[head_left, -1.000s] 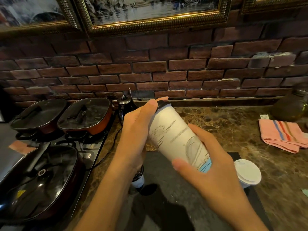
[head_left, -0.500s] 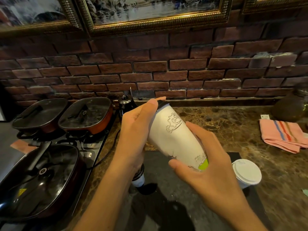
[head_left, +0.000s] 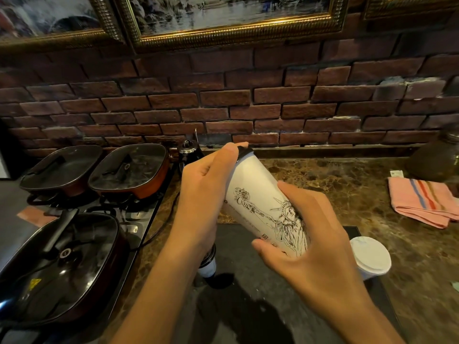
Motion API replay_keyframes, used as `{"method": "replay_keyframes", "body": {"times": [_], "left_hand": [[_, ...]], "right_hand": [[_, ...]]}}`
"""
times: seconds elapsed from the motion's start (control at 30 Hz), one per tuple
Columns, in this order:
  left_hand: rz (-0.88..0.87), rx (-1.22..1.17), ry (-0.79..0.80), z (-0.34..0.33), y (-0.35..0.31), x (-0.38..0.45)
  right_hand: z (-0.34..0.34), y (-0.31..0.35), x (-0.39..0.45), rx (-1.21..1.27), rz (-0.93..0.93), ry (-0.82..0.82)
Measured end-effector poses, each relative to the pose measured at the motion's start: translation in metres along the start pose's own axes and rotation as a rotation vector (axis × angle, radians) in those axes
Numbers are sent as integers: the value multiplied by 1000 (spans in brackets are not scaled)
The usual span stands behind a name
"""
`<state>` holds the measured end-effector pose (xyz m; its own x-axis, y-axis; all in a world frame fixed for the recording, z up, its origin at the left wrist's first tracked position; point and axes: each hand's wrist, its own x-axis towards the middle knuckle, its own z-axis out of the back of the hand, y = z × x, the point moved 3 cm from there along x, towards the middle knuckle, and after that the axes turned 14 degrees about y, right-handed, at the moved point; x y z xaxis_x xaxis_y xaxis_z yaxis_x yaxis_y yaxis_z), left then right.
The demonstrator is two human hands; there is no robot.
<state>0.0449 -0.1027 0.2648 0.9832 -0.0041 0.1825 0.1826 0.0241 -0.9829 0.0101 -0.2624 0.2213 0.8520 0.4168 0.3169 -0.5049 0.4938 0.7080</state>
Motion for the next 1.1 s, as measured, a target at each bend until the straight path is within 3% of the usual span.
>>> {"method": "replay_keyframes", "body": {"times": [0.07, 0.17, 0.23, 0.3, 0.43, 0.5, 0.57, 0.73, 1.0, 1.1], "left_hand": [[17, -9, 4, 0, 0, 0], [30, -17, 26, -1, 1, 0], [19, -10, 39, -3, 1, -1], [0, -13, 36, -3, 1, 0], [1, 6, 29, -4, 3, 0], [13, 16, 27, -4, 5, 0], [18, 12, 33, -3, 8, -1], [64, -36, 42, -2, 18, -1], [32, 37, 232, 4, 16, -2], [15, -71, 277, 11, 16, -7]], "right_hand": [[1, -4, 0, 136, -86, 26], [-2, -7, 2, 930, -277, 212], [-4, -7, 1, 1255, -312, 295], [-2, -5, 2, 1207, -319, 287], [6, -4, 1, 340, -238, 78], [3, -2, -1, 213, -204, 63], [2, -2, -2, 254, -186, 80], [4, -9, -1, 666, -182, 137], [2, -18, 1, 718, -185, 119], [-3, -20, -1, 852, -221, 114]]}}
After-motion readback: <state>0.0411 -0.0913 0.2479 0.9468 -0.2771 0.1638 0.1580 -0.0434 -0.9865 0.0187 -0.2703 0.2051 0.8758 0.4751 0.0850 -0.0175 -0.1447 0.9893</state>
